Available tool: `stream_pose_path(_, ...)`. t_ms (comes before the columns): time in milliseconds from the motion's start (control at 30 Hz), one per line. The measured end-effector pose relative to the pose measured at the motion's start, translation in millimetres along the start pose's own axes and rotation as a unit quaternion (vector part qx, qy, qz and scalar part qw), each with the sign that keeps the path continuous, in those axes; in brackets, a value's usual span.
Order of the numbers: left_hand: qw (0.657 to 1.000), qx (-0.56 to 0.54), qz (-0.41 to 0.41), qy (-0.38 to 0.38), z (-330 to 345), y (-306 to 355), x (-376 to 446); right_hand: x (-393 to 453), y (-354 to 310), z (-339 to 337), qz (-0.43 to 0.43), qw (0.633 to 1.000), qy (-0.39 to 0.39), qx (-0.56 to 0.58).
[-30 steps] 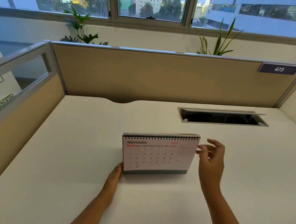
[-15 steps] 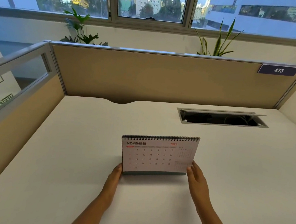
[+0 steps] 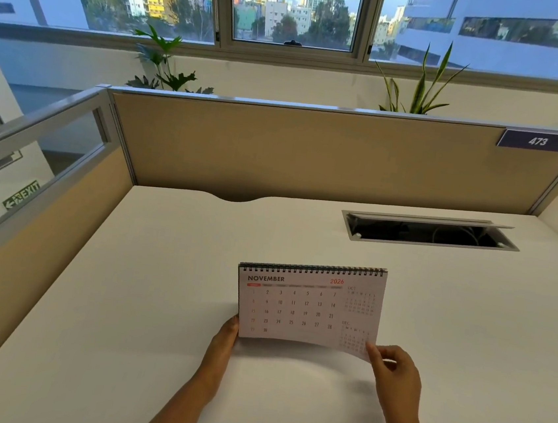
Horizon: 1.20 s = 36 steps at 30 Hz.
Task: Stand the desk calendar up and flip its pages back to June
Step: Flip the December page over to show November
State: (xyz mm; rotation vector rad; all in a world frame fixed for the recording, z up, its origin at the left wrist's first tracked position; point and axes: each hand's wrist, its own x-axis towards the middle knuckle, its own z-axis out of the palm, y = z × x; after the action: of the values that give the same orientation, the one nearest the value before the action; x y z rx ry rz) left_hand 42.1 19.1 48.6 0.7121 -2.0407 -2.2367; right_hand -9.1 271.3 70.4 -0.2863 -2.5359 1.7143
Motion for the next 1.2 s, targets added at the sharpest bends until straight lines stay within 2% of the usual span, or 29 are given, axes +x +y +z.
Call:
stream_pose_path(467,1.0,0.011,-0.004,-0.005,-1,-5,4,-14,10,-1,0.005,1.0,-0.003,0.01)
stream_pose_path(833,1.0,0.015,-0.01,-0.01,-2,-8,6,-21,14,7,0.027,0.997,-0.001,0.067)
stream_pose_path(1000,1.0,0.018,-0.014,0.0,-2,-8,6,-25,11,5,0.023,0.997,0.02,0.071)
stream_pose_path(1200,0.999,0.022,-0.03,0.014,-1,-7,6,-31,5,4,0.015,0.995,0.083,0.052)
